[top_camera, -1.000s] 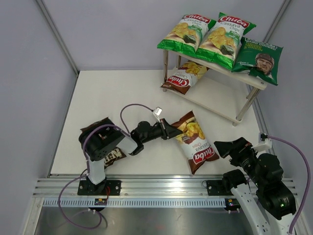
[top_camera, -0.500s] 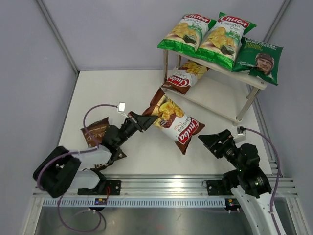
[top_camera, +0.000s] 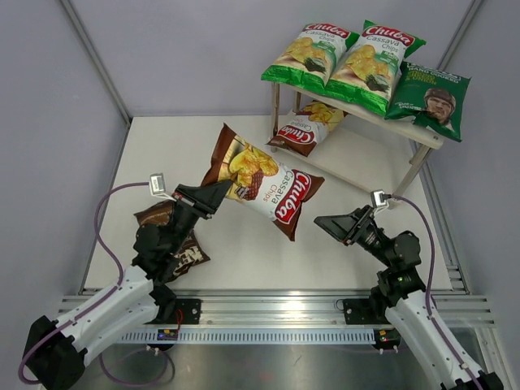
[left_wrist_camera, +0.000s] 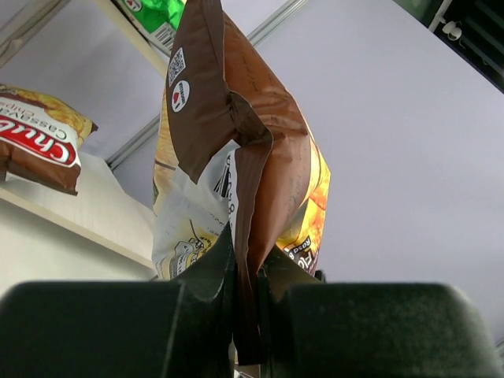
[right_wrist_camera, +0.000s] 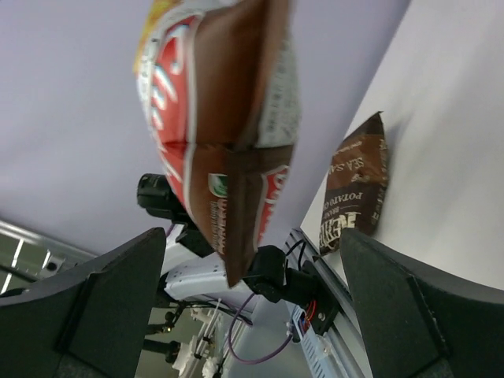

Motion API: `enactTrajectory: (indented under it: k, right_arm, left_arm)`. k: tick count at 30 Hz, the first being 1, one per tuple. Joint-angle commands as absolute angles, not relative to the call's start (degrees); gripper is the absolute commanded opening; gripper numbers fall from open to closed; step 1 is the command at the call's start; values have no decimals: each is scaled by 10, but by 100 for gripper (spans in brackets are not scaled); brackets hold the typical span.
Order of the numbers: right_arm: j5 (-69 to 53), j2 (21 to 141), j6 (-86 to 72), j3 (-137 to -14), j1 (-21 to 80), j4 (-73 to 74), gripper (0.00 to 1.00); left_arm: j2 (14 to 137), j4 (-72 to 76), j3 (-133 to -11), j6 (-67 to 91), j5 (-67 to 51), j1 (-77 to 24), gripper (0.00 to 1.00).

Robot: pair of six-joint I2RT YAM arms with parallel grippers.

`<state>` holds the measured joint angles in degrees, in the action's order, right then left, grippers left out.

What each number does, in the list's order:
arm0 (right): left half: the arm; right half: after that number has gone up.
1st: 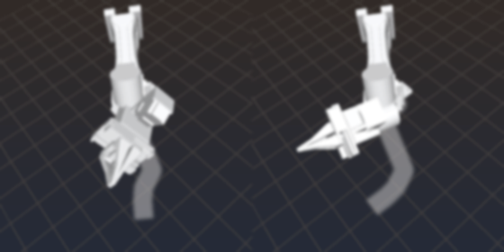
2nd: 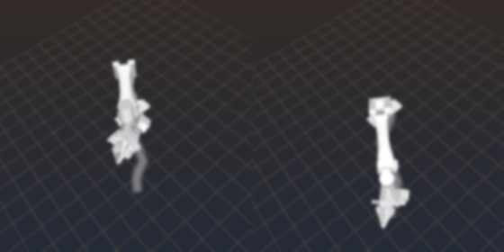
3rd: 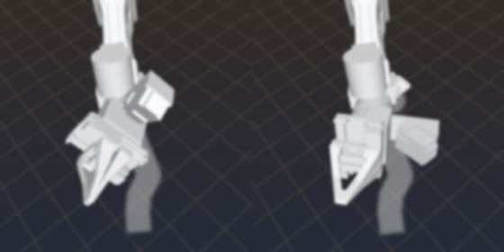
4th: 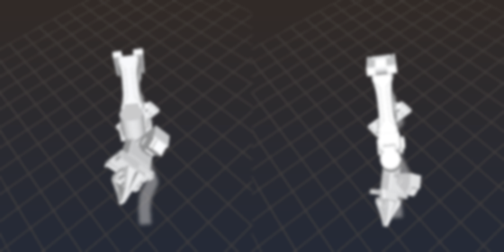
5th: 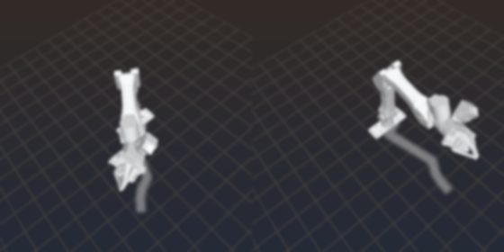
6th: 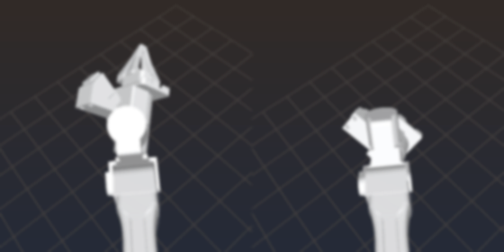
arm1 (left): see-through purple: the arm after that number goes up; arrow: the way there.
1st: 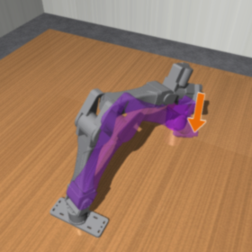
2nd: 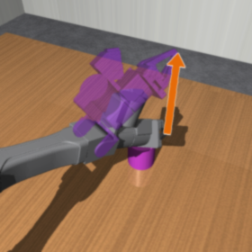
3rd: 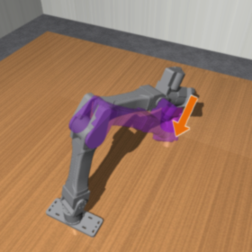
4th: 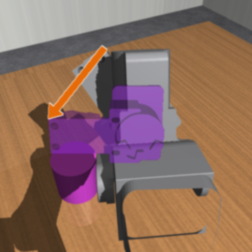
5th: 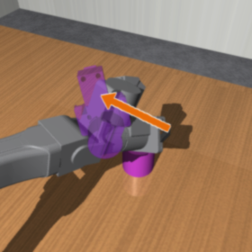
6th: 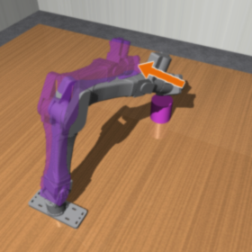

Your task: Place and organize the chips bags onto the shelf

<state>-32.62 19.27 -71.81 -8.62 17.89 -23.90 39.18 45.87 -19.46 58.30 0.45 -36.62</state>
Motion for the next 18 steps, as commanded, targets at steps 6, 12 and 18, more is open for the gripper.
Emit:
enactTrajectory:
  k: [6, 12, 18]
  right_arm:
    - [-373, 351, -757, -114, 182, -557, 100]
    - [-387, 424, -780, -128, 203, -666, 99]
    - [-374, 445, -756, -155, 240, -636, 100]
  left_arm:
    - [417, 549, -218, 634, -18, -372, 0]
    - [442, 579, -226, 637, -18, -404, 0]
    - [479, 620, -229, 643, -20, -432, 0]
